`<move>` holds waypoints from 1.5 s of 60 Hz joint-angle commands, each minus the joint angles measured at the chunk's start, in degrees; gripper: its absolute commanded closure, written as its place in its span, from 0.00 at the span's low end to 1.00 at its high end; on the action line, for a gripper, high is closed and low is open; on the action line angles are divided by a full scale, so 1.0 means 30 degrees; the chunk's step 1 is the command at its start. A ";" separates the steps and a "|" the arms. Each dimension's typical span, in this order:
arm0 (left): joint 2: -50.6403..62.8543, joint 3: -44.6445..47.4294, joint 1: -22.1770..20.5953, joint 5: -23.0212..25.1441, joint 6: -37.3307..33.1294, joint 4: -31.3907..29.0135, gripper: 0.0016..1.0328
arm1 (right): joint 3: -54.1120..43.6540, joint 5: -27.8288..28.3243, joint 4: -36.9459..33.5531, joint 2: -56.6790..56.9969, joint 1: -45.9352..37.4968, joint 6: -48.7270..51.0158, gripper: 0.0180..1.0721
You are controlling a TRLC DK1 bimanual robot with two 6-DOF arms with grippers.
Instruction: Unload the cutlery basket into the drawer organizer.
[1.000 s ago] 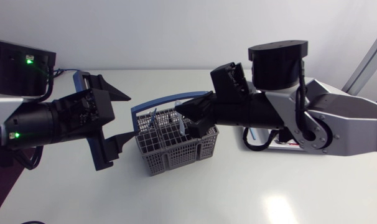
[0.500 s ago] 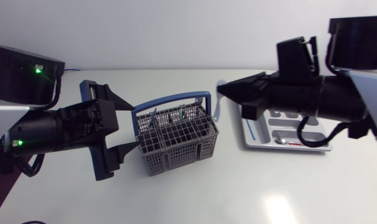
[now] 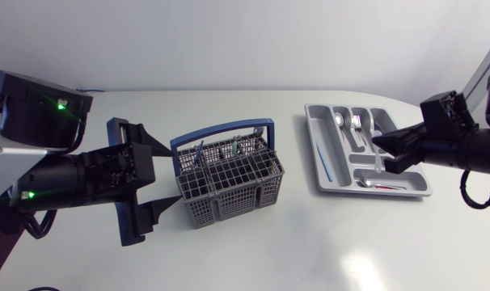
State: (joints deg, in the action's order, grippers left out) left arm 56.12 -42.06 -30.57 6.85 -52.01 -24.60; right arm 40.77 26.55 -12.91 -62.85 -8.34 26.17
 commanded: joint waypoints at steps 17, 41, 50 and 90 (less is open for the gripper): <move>-0.0835 0.0457 -0.0241 0.0030 0.0725 -0.0736 0.04 | -0.1873 -0.2052 0.4331 -0.4158 -0.2172 0.4898 0.94; -0.1040 0.0574 -0.0973 -0.0438 0.1428 -0.1146 0.04 | -0.1902 -0.6182 0.9078 -0.9314 -0.1879 0.5924 0.94; -0.1011 0.0574 -0.1383 -0.0878 0.1750 -0.1175 0.04 | -0.1902 -0.6124 0.9048 -0.9343 -0.1791 0.5982 0.43; -0.0513 0.1717 -0.1881 -0.0585 0.4035 -0.0706 0.31 | -0.0261 0.0497 0.0259 -0.0173 0.2867 0.0035 0.66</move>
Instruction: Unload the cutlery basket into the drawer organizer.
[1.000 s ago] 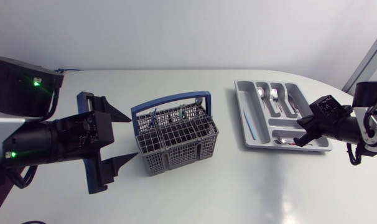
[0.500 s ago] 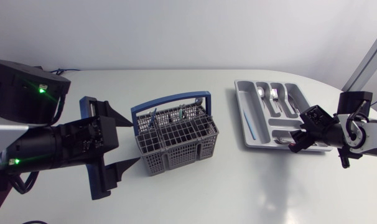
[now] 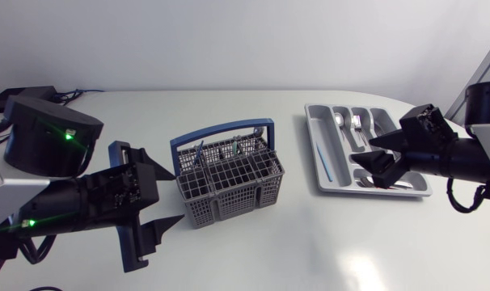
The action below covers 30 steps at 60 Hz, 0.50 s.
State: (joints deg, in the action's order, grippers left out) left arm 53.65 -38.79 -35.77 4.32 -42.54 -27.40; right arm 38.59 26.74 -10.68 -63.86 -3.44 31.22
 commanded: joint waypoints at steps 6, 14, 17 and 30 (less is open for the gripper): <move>0.1043 0.0741 -0.0147 0.0436 0.1555 0.0754 0.50 | 0.0760 0.0695 -0.0074 -0.0365 0.3081 -0.2937 0.91; 0.1981 0.0741 0.0146 0.0876 0.2404 0.1808 0.78 | 0.1405 0.0900 0.0805 -0.1977 0.4517 -0.4138 0.94; 0.2332 0.0741 0.0146 0.0905 0.2756 0.2248 0.81 | 0.1463 0.0900 0.1245 -0.2533 0.5044 -0.4343 0.94; 0.3944 0.0331 0.0351 0.0934 0.3810 0.3742 0.90 | 0.1903 0.0783 0.3061 -0.4789 0.6948 -0.5632 0.94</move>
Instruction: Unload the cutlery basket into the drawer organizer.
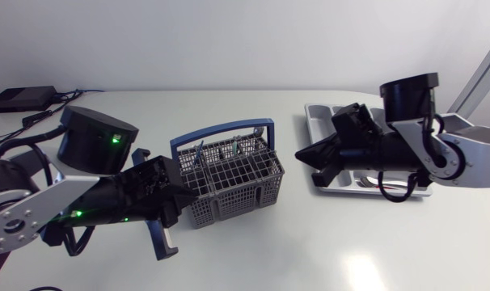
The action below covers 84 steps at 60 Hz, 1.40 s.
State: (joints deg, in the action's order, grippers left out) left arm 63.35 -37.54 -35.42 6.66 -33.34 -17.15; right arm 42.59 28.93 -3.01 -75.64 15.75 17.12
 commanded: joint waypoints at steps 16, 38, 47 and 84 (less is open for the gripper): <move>0.2320 -0.0583 0.1201 0.0301 0.1505 0.1292 0.94 | 0.1361 0.0260 0.1617 -0.2474 0.1606 -0.1636 0.94; 0.3052 -0.0963 0.1787 0.1209 0.1563 0.1292 0.94 | 0.1331 -0.0238 0.2672 -0.4583 0.2544 -0.1548 0.94; -0.0024 -0.1754 0.1963 0.1678 0.1681 -0.0437 0.94 | 0.0980 0.0465 0.2203 -0.2034 0.1811 -0.1812 0.94; 0.2408 -0.2751 0.7793 0.3231 -0.0136 0.2493 0.94 | -0.2595 0.0494 0.1002 0.0222 0.1753 -0.0113 0.94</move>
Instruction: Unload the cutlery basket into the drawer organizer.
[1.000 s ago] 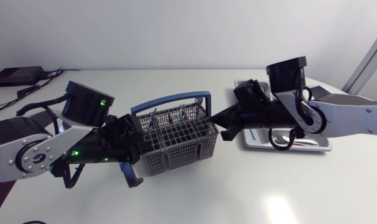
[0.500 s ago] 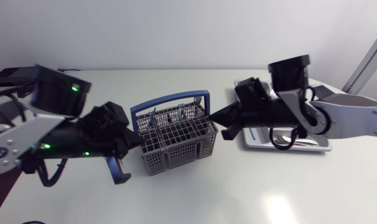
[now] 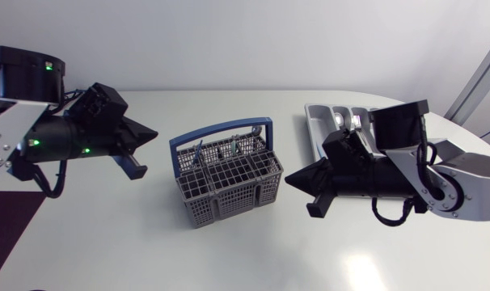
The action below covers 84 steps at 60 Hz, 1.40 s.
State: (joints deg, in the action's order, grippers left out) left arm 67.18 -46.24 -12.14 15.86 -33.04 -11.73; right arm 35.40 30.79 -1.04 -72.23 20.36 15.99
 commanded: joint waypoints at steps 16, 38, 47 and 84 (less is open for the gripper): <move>0.4561 -0.0876 -0.0084 0.0134 -0.0267 0.2444 0.94 | 0.0828 -0.0770 0.1606 -0.3522 0.1182 0.0120 0.94; 0.3887 0.0120 -0.1929 0.1423 -0.0326 0.2356 0.94 | 0.3494 -0.1912 0.2924 -0.6159 0.0831 0.0061 0.94; 0.2861 0.0911 -0.2925 0.1628 -0.0326 0.1858 0.94 | 0.4666 -0.2088 0.3100 -0.7214 0.0567 0.0061 0.94; 0.3184 -0.0437 -0.8375 -0.1477 0.1227 0.1419 0.94 | 0.8269 -0.2440 0.2661 -0.9177 -0.0312 -0.0671 0.94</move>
State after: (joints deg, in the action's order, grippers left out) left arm 78.67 -45.91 -38.24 11.64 -30.61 -7.49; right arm 61.41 22.90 7.49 -102.35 21.47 15.38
